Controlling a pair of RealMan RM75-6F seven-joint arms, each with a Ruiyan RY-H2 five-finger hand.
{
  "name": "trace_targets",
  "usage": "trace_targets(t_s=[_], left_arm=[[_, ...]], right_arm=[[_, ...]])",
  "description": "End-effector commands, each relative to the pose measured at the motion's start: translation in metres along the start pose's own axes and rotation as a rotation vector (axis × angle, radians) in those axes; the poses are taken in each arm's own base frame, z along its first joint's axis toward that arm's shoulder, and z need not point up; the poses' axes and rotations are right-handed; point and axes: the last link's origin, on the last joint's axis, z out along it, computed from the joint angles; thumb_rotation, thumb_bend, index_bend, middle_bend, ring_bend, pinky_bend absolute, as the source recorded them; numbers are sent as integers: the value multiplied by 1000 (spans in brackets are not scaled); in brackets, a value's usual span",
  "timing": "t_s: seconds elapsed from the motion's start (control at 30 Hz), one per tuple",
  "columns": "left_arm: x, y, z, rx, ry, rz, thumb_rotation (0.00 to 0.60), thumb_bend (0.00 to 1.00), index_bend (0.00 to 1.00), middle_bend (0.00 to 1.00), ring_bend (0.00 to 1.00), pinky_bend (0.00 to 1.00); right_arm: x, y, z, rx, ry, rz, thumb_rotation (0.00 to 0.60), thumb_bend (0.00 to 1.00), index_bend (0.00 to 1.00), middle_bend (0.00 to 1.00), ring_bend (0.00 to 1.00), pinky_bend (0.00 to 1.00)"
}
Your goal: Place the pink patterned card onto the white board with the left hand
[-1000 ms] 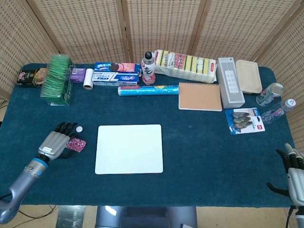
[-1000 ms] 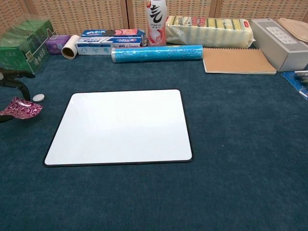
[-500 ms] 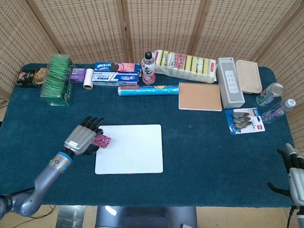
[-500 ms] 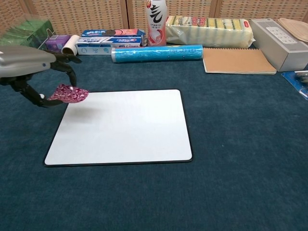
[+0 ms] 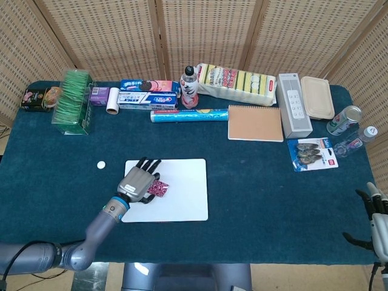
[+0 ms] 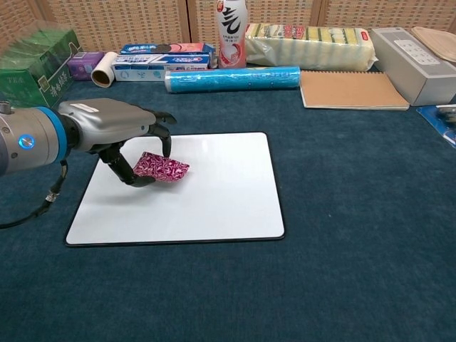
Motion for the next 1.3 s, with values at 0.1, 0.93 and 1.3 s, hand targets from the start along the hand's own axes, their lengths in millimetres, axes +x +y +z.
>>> trace_targets(t_s=[0.1, 0.93, 1.3], left_arm=[[1, 7, 1, 22, -14, 12, 600, 223, 10, 0, 0, 0], [-8, -147, -19, 309, -33, -144, 600, 188, 0, 0, 0, 0], [-28, -166, -12, 330, -41, -158, 600, 200, 15, 0, 0, 0]], right_arm=[[1, 0, 0, 3, -3, 0, 600, 10, 106, 0, 0, 0], [-5, -4, 0, 8, -28, -16, 600, 11, 106, 0, 0, 0], [-9, -6, 2, 3, -38, -20, 600, 11, 106, 0, 0, 0]])
